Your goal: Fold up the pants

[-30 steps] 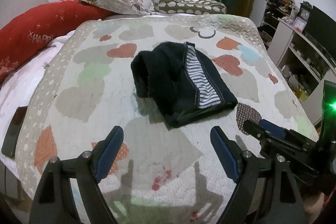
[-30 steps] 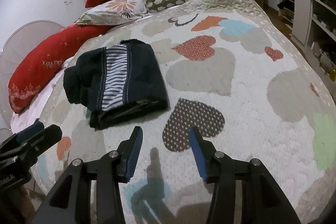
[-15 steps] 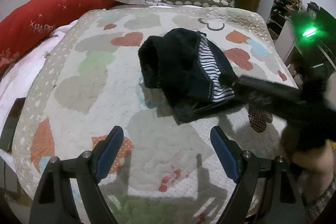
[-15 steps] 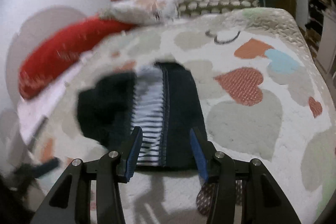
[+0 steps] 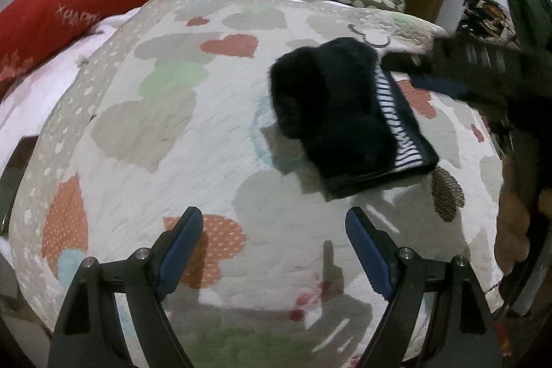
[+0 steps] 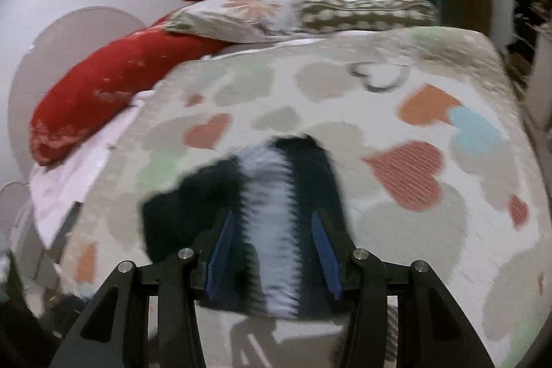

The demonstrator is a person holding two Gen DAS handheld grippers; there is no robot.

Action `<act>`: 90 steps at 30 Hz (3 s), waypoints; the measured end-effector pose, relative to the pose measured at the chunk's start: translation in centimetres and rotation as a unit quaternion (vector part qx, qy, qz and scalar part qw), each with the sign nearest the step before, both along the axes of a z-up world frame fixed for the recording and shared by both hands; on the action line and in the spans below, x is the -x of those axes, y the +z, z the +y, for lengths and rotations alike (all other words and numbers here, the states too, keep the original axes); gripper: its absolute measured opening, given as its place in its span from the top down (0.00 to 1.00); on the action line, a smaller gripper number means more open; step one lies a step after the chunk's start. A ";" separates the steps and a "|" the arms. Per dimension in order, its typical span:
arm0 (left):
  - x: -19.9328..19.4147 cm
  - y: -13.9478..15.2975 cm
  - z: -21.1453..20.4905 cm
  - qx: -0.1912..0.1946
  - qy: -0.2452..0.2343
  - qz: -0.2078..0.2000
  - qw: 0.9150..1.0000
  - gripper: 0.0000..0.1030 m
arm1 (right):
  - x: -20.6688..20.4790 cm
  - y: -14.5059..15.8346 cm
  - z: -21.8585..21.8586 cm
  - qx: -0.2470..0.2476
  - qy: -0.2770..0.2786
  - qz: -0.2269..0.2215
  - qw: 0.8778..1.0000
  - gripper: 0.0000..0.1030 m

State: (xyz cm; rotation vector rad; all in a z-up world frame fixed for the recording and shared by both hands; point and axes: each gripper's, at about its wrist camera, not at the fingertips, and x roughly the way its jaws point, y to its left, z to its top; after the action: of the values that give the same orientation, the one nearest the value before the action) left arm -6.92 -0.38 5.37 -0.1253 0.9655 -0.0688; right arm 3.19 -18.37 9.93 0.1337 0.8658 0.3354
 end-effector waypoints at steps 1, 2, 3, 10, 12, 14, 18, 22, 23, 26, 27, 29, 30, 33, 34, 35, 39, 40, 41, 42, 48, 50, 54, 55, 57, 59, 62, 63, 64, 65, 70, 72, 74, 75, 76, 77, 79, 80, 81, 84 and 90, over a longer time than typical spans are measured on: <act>0.0 -0.2 0.4 0.002 0.005 0.003 1.000 0.18 | -0.7 0.1 1.0 -0.011 0.014 0.005 1.000 0.51; 0.0 -0.3 0.7 0.003 0.009 0.004 1.000 0.18 | -1.3 0.0 1.7 -0.015 0.024 0.009 1.000 0.51; 0.0 -0.4 1.1 0.006 0.013 0.007 1.000 0.18 | -2.0 -0.3 2.7 -0.012 0.033 0.014 0.999 0.51; 0.2 -0.5 2.5 0.016 0.026 0.010 1.000 0.18 | -6.6 -4.0 4.6 0.051 -0.009 0.047 0.998 0.49; 0.1 -0.5 2.7 0.022 0.024 0.010 0.999 0.19 | -6.6 -3.9 3.9 0.047 -0.014 0.051 0.997 0.49; -0.2 -0.1 2.9 0.037 0.023 0.007 0.999 0.18 | -6.0 -3.1 3.0 0.041 -0.015 0.046 0.998 0.49; -1.7 1.7 3.0 0.075 0.016 -0.013 0.997 0.19 | -4.8 -1.9 1.6 0.098 -0.030 0.015 0.995 0.41; -4.6 4.8 2.3 0.096 0.006 -0.056 0.994 0.19 | -4.8 -2.5 0.7 0.141 -0.026 0.015 0.990 0.36; -5.5 5.4 2.0 0.101 0.004 -0.064 0.993 0.19 | -5.0 -2.7 0.2 0.135 -0.031 0.022 0.990 0.36; -8.3 5.7 0.9 0.112 -0.005 -0.065 0.992 0.19 | -5.5 -2.7 -2.0 0.055 -0.037 0.039 0.997 0.36; -9.1 5.4 0.7 0.112 -0.006 -0.057 0.992 0.19 | -5.3 -2.6 -2.8 0.026 -0.042 0.039 0.998 0.36; -11.2 3.7 0.0 0.116 -0.007 -0.025 0.993 0.19 | -5.0 -2.5 -4.5 -0.024 -0.062 0.039 0.997 0.34; -11.8 2.9 -0.2 0.118 -0.008 -0.010 0.993 0.19 | -5.0 -2.5 -5.2 -0.033 -0.073 0.040 0.996 0.34; -13.3 -0.4 -0.3 0.144 -0.003 0.032 0.989 0.19 | -5.4 -3.7 -6.2 -0.033 -0.073 0.060 0.995 0.34; -13.5 -1.2 -0.2 0.155 -0.003 0.043 0.987 0.19 | -5.6 -4.3 -6.4 -0.037 -0.069 0.068 0.995 0.34; -13.7 -1.9 -0.1 0.167 -0.004 0.051 0.985 0.19 | -5.7 -5.0 -6.5 -0.044 -0.064 0.077 0.994 0.34; -14.0 -2.0 -0.2 0.181 -0.017 0.049 0.982 0.24 | -6.0 -7.2 -6.7 -0.132 -0.030 0.115 0.984 0.91; -14.2 -1.7 -0.5 0.178 -0.020 0.047 0.983 0.24 | -5.9 -7.1 -6.7 -0.144 -0.032 0.113 0.983 0.93; -14.3 -1.3 -0.8 0.174 -0.023 0.043 0.983 0.24 | -5.8 -6.7 -6.7 -0.146 -0.030 0.105 0.983 0.94; -14.5 -1.1 -1.0 0.171 -0.025 0.041 0.984 0.24 | -5.6 -6.5 -6.8 -0.148 -0.031 0.101 0.983 0.94; -16.7 -1.4 -3.3 0.155 -0.050 0.052 0.985 0.19 | -4.3 -6.0 -8.5 -0.124 -0.072 0.083 0.986 0.95; -17.4 -2.1 -3.3 0.156 -0.050 0.063 0.985 0.12 | -4.4 -6.8 -7.9 -0.089 -0.079 0.090 0.989 0.94; -17.8 -1.7 -2.0 0.188 -0.050 0.078 0.978 0.12 | -4.4 -6.9 -6.9 -0.035 -0.082 0.079 0.993 0.91; -17.6 -1.0 -1.2 0.200 -0.043 0.071 0.976 0.12 | -4.5 -6.9 -6.6 -0.024 -0.081 0.078 0.993 0.91; -17.1 0.5 0.3 0.220 -0.033 0.054 0.973 0.12 | -4.5 -7.0 -6.5 -0.014 -0.084 0.073 0.994 0.89; -16.6 2.3 1.4 0.207 -0.012 0.032 0.978 0.12 | -4.3 -7.1 -6.9 -0.013 -0.090 0.072 0.993 0.86; -15.5 4.3 1.6 0.172 -0.004 -0.002 0.985 0.12 | -4.1 -7.0 -7.5 -0.023 -0.101 0.068 0.992 0.80; -15.3 4.5 1.1 0.146 -0.004 -0.007 0.989 0.12 | -3.9 -6.9 -7.6 -0.027 -0.106 0.067 0.992 0.77; -15.2 4.4 0.4 0.112 -0.004 -0.004 0.994 0.12 | -3.8 -6.9 -7.8 -0.030 -0.111 0.066 0.991 0.75; -15.2 3.7 -0.4 0.076 -0.002 0.005 0.997 0.13 | -3.7 -7.0 -8.0 -0.033 -0.116 0.067 0.990 0.75; -15.0 0.4 -1.5 -0.024 0.017 0.023 0.999 0.13 | -3.6 -6.9 -7.9 -0.027 -0.117 0.063 0.991 0.70; -14.9 0.0 -1.2 -0.036 0.020 0.015 0.999 0.12 | -3.6 -6.7 -7.8 -0.027 -0.117 0.062 0.991 0.68; -15.0 0.0 -0.9 -0.053 0.020 0.007 0.998 0.12 | -3.1 -5.9 -8.1 -0.036 -0.124 0.051 0.990 0.68; -15.1 -0.1 -0.9 -0.059 0.020 0.003 0.998 0.12 | -2.6 -5.2 -8.2 -0.039 -0.129 0.033 0.990 0.68; -15.1 -0.1 -0.8 -0.063 0.020 0.001 0.998 0.12 | -2.0 -4.4 -8.3 -0.040 -0.135 0.014 0.990 0.68; -15.2 -0.3 -0.5 -0.060 0.022 0.002 0.998 0.12 | -1.5 -3.5 -8.2 -0.041 -0.137 -0.002 0.990 0.68; -15.4 -0.6 -0.1 -0.048 0.029 0.008 0.998 0.12 | -0.6 -2.0 -7.7 -0.061 -0.121 -0.021 0.991 0.68; -15.6 -0.7 0.0 -0.043 0.032 0.010 0.999 0.12 | -0.3 -1.5 -7.2 -0.065 -0.111 -0.026 0.991 0.68; -15.6 -0.7 0.0 -0.042 0.032 0.011 0.999 0.12 | -0.1 -1.3 -6.5 -0.067 -0.098 -0.027 0.993 0.68; -15.7 -0.7 0.0 -0.040 0.032 0.012 0.999 0.12 | 0.5 -2.2 -4.1 -0.050 -0.061 -0.014 0.997 0.68; -14.4 -0.1 1.0 0.011 0.026 0.019 0.999 0.12 | 0.2 -5.4 -2.8 -0.002 -0.063 0.016 0.998 0.68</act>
State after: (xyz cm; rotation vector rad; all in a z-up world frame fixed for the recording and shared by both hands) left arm 7.51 0.58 5.27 -0.1718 1.0001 -0.0296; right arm 2.95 -21.20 4.56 0.1962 0.8838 0.2183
